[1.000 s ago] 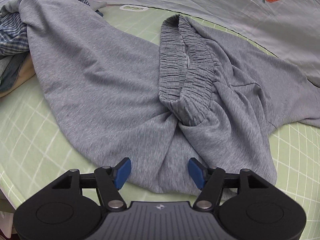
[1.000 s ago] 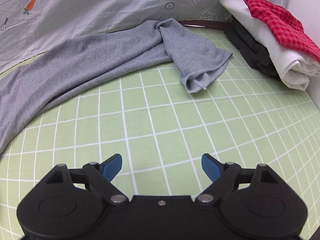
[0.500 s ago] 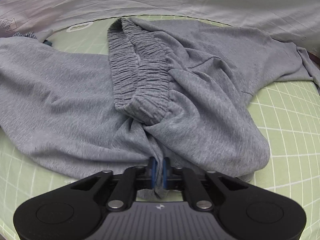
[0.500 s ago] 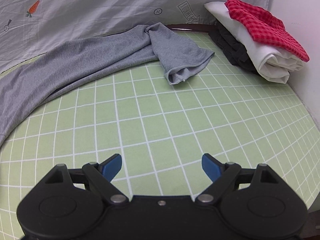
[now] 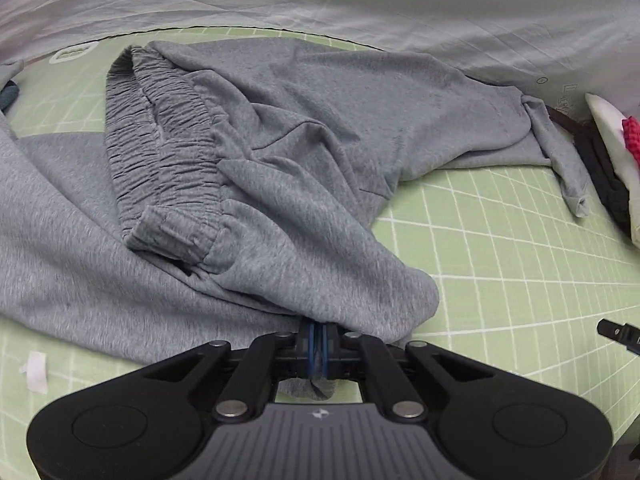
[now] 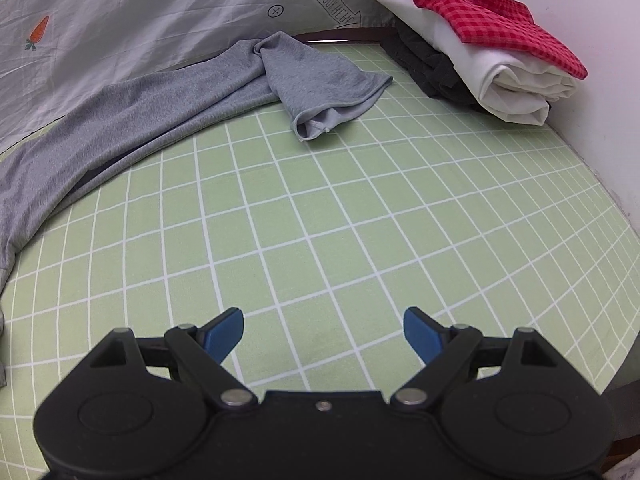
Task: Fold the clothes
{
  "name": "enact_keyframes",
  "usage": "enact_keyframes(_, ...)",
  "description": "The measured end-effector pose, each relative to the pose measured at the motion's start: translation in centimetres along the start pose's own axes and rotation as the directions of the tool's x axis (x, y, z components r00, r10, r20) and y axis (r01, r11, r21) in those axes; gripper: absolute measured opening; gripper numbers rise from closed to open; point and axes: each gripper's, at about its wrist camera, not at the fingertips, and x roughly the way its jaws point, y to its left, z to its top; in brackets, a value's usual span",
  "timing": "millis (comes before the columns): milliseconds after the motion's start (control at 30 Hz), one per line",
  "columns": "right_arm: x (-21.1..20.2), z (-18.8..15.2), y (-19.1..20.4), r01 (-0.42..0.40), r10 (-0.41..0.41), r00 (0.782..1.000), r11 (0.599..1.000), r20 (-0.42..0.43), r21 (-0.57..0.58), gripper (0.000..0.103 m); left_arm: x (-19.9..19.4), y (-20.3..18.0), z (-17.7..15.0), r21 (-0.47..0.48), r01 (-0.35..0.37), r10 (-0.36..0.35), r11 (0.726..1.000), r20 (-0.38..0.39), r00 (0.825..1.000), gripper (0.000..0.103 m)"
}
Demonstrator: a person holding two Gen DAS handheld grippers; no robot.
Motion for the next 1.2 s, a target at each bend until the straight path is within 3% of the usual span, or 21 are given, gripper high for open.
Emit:
enact_keyframes(67,-0.2,-0.2,-0.7,0.008,-0.008,1.0,1.0,0.001,0.014,0.088,0.3,-1.8,0.7,0.002,0.062,-0.062,0.998,0.002,0.998,0.003)
enact_keyframes(167,-0.4,-0.6,-1.4,0.013,-0.013,1.0,0.999,0.003,0.03,0.088,0.2,-5.2,1.4,0.082,0.148,-0.149,0.986,0.007,0.989,0.003)
enact_keyframes(300,-0.3,-0.8,-2.0,0.012,-0.012,1.0,0.998,-0.002,0.055,0.088,-0.4,-7.0,0.8,0.177,0.147,-0.152,0.973,0.012,0.988,0.011)
enact_keyframes(333,-0.3,-0.8,-2.0,0.009,-0.009,1.0,0.998,-0.002,0.059,0.088,-0.7,-7.0,0.5,0.192,0.14,-0.147,0.971,0.019,0.989,0.018)
enact_keyframes(400,-0.2,-0.7,-1.8,0.002,-0.002,1.0,0.998,-0.002,0.062,0.088,-1.7,-5.3,0.4,0.185,0.093,-0.104,0.978,0.052,0.993,0.029)
enact_keyframes(467,-0.1,-0.6,-1.3,-0.007,0.007,1.0,0.998,-0.003,0.057,0.088,-2.8,-3.1,0.4,0.162,0.021,-0.036,0.987,0.092,0.995,0.034)
enact_keyframes(600,0.4,-0.4,0.6,-0.03,0.031,0.999,0.999,-0.017,0.039,0.088,-4.3,2.4,1.3,0.048,-0.135,0.128,0.99,0.126,0.984,0.051)
enact_keyframes(767,0.9,-0.2,3.5,-0.052,0.052,0.998,0.999,-0.033,-0.002,0.088,-5.3,10.2,3.1,-0.178,-0.265,0.286,0.948,0.106,0.952,0.063)
enact_keyframes(833,0.9,-0.2,4.6,-0.056,0.055,0.998,0.998,-0.037,-0.02,0.088,-5.6,12.8,3.5,-0.255,-0.287,0.32,0.923,0.097,0.943,0.074)
enact_keyframes(1067,1.1,-0.2,6.6,-0.035,0.032,0.998,0.998,-0.06,-0.043,0.088,-4.7,18.6,5.0,-0.375,-0.328,0.373,0.867,0.053,0.926,0.079)
enact_keyframes(1200,1.1,-0.4,7.2,-0.019,0.016,0.997,0.999,-0.073,-0.044,0.088,-4.0,18.8,5.4,-0.35,-0.318,0.357,0.881,0.05,0.933,0.079)
